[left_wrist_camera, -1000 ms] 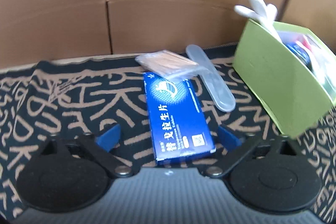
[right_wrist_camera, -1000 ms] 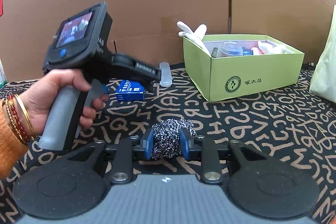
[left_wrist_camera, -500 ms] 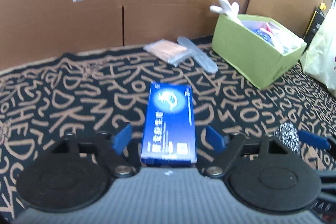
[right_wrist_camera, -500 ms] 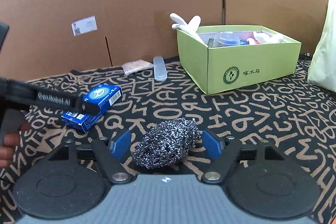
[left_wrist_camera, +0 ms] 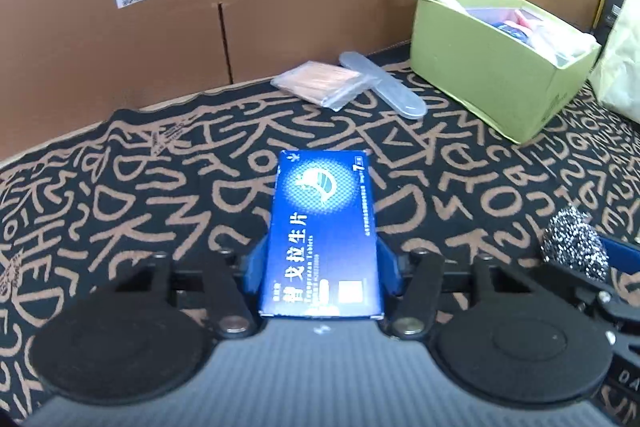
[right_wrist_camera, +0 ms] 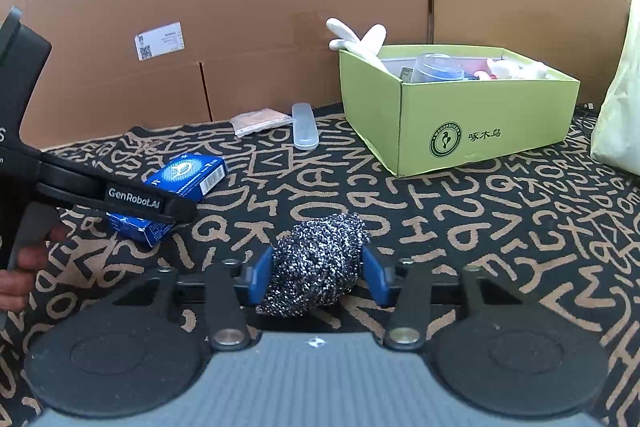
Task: Organize objects
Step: 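Grasp steel wool with right gripper while left gripper grasps blue medicine box, then carry steel wool and blue medicine box into the lime-green box and release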
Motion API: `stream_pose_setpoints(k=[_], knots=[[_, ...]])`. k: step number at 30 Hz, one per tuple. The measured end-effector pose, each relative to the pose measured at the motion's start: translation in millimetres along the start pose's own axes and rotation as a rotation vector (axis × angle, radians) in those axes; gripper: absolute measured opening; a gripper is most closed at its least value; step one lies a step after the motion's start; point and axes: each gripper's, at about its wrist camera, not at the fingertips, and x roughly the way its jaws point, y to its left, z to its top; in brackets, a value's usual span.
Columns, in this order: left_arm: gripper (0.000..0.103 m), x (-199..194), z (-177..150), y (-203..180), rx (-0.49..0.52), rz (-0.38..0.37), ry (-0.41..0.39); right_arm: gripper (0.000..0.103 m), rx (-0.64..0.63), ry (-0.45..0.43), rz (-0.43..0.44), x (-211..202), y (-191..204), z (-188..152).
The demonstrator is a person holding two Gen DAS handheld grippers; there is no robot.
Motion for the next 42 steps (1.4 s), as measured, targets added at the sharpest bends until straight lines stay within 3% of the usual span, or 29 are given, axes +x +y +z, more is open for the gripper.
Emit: stream_pose_setpoints(k=[4, 9, 17, 22, 28, 33, 34, 36, 38, 42], knots=[[0.055, -7, -1, -5, -0.007, -0.02, 0.005, 0.047, 0.012, -0.012, 0.029, -8, -6, -1], [0.055, -31, 14, -23, -0.002, -0.116, -0.046, 0.047, -0.022, -0.067, 0.015, -25, -21, 8], [0.055, -73, 94, -75, 0.076, -0.216, -0.192, 0.047, -0.064, -0.24, -0.013, -60, -67, 72], [0.055, -87, 150, -110, 0.076, -0.229, -0.298, 0.049, -0.064, -0.365, -0.062, -62, -96, 122], [0.055, -49, 190, -142, 0.104, -0.194, -0.32, 0.049, 0.004, -0.415, -0.121, -23, -126, 151], [0.055, 15, 196, -148, 0.088, -0.171, -0.246, 0.05, 0.048, -0.326, -0.11, 33, -143, 146], [0.055, 26, 195, -149, 0.086, -0.169, -0.244, 0.055, 0.05, -0.316, -0.095, 43, -146, 144], [0.075, 40, 192, -148, 0.095, -0.157, -0.245, 0.066, 0.047, -0.289, -0.053, 63, -151, 141], [0.099, 46, 186, -142, 0.081, -0.135, -0.242, 0.071, 0.045, -0.243, -0.078, 79, -159, 140], [0.103, 35, 171, -126, 0.033, -0.157, -0.273, 0.079, 0.091, -0.269, -0.151, 72, -174, 132]])
